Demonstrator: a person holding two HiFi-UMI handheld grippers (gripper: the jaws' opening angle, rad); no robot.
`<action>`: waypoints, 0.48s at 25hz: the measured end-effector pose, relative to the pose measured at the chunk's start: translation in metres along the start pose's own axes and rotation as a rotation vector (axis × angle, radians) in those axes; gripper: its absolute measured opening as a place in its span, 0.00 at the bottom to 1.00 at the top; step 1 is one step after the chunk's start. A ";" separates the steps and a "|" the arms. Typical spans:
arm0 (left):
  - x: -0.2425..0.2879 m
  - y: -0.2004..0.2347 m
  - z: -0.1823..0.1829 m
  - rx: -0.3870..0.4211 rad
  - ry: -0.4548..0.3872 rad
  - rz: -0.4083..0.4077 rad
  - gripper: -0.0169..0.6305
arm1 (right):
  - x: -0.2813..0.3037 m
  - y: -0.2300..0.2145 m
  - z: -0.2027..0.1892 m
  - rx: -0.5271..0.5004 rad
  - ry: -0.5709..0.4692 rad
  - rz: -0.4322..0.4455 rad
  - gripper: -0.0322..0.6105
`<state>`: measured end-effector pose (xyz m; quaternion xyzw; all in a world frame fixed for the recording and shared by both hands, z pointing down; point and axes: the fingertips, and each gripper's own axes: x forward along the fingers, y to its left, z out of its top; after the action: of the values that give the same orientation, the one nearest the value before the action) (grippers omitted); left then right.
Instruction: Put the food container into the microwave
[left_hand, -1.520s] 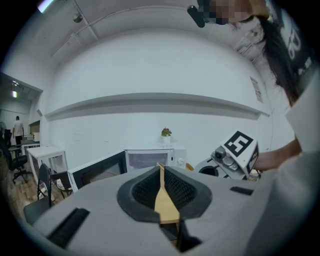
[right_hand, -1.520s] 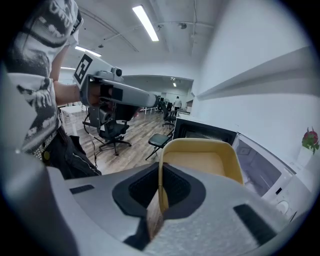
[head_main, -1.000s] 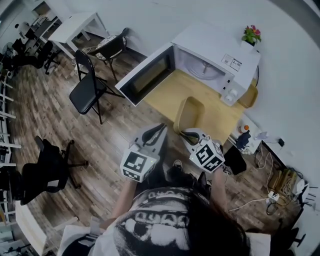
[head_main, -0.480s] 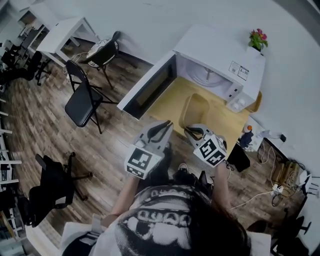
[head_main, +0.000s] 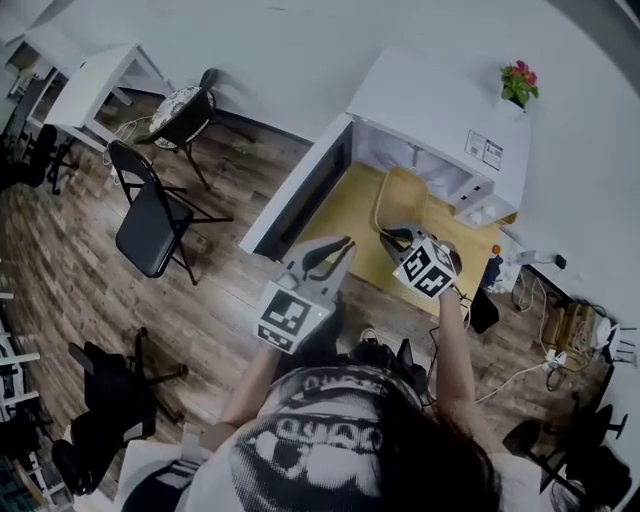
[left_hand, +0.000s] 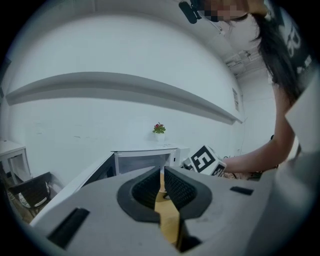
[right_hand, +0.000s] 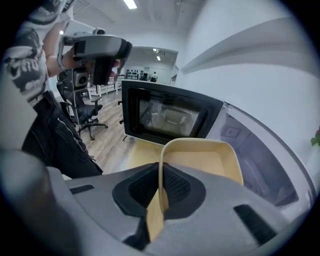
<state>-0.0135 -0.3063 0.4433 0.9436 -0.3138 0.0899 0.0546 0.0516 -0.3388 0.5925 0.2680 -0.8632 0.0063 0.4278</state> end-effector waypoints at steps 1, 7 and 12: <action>0.002 0.003 0.000 0.000 -0.001 -0.014 0.06 | 0.005 -0.008 -0.002 -0.012 0.022 -0.004 0.08; 0.018 0.016 0.004 0.005 -0.008 -0.091 0.06 | 0.036 -0.054 -0.016 -0.044 0.135 -0.030 0.08; 0.035 0.025 0.007 0.013 -0.010 -0.141 0.06 | 0.057 -0.083 -0.032 -0.091 0.220 -0.017 0.08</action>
<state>-0.0004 -0.3479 0.4448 0.9642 -0.2462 0.0829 0.0532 0.0861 -0.4284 0.6366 0.2533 -0.8081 -0.0072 0.5318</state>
